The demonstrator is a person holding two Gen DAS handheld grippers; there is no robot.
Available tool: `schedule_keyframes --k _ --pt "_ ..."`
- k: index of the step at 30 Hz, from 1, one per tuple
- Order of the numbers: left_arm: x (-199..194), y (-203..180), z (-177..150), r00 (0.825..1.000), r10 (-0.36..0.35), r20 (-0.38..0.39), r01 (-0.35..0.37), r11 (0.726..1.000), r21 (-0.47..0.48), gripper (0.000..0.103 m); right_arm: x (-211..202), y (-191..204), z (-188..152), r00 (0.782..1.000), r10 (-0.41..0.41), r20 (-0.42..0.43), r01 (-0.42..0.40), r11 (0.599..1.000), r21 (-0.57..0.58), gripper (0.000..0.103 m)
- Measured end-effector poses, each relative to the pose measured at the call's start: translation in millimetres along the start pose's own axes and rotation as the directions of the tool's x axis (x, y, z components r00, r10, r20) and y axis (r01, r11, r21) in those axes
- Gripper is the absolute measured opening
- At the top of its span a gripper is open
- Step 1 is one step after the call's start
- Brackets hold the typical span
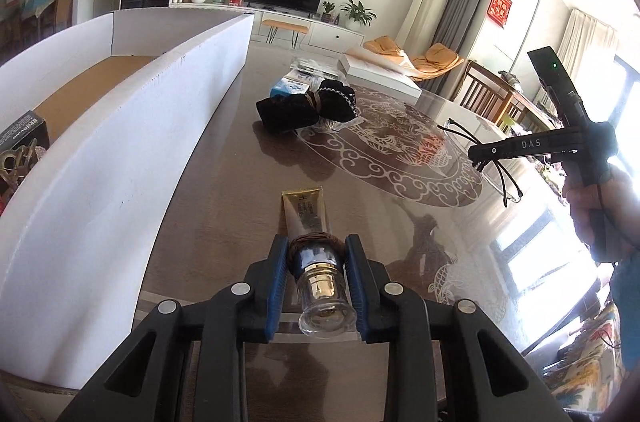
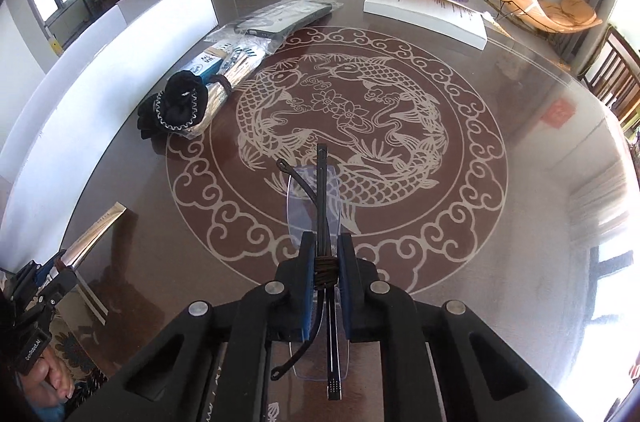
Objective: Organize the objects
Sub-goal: 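Carry the gold tube and glasses into the bin and release both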
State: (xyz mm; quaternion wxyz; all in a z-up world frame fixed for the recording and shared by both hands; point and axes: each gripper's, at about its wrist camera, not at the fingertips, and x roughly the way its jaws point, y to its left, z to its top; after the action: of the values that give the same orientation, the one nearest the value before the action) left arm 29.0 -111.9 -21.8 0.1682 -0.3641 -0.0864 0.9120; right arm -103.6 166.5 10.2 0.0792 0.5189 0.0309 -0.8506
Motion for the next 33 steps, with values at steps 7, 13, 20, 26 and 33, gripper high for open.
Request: schedule_keyframes --k 7,13,20,26,33 --pt "-30 -9 19 0.995 -0.033 0.098 0.032 0.999 0.009 0.028 -47 36 22 0.989 0.092 0.114 -0.087 0.995 -0.040 0.012" --pt "-68 -6 35 0.981 -0.057 0.185 0.058 0.998 0.001 0.028 -79 77 34 0.970 0.152 0.189 -0.133 0.985 -0.106 0.012" --pt "-130 32 71 0.950 -0.027 0.312 0.049 0.997 -0.062 0.028 -109 150 58 0.929 0.290 0.231 -0.239 0.945 -0.224 0.012" --pt "-155 113 98 0.957 0.107 0.270 -0.055 0.980 -0.192 0.028 -109 245 84 0.860 0.476 0.186 -0.408 0.858 -0.312 0.012" --pt "-92 203 109 0.976 0.210 -0.054 -0.217 0.941 -0.259 0.040 -32 331 99 0.815 0.578 -0.032 -0.569 0.789 -0.230 0.021"
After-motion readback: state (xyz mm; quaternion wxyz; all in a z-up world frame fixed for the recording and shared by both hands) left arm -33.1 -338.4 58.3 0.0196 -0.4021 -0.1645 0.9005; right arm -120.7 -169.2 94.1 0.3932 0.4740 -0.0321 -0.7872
